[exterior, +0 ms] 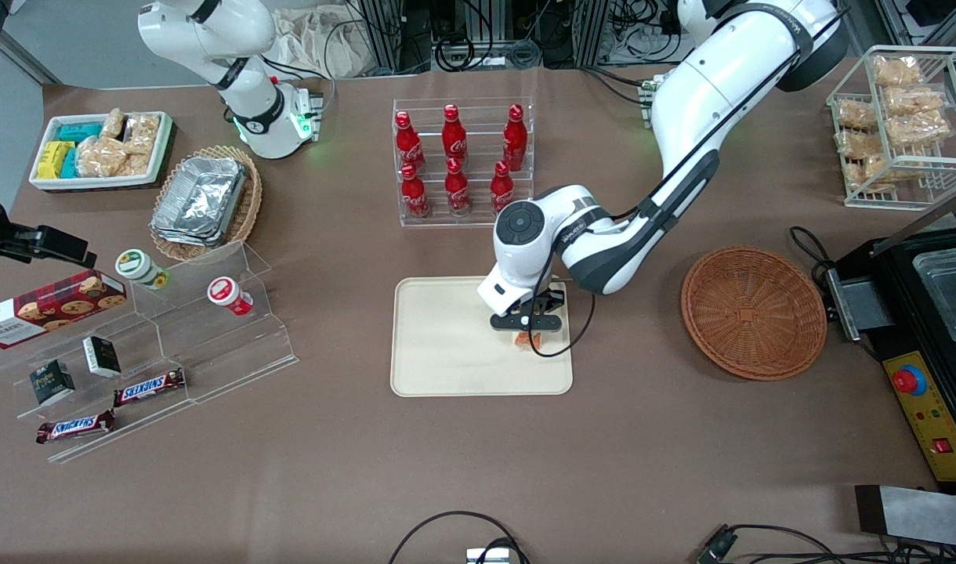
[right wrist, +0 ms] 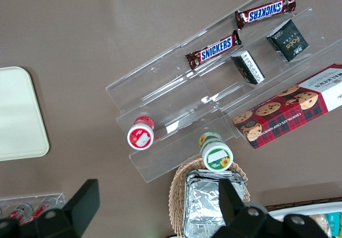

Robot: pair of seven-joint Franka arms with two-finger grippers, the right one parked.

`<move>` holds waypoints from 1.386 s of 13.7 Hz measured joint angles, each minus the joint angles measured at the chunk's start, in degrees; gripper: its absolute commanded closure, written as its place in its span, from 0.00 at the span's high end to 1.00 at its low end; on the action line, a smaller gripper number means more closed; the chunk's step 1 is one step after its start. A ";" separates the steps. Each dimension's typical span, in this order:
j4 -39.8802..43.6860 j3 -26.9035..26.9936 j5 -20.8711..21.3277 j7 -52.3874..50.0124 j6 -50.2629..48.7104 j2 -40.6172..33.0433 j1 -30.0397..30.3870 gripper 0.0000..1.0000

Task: Place sandwich from basket to tray
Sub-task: 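Lower the held sandwich onto the cream tray and open the gripper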

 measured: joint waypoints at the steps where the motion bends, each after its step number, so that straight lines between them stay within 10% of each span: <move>1: 0.00 0.00 0.60 -0.20 0.00 0.26 0.00 0.55; 6: 0.04 0.01 4.22 -3.38 0.00 1.94 -0.04 0.78; 19: 4.78 -0.03 3.73 -3.88 -3.95 -0.61 0.14 0.77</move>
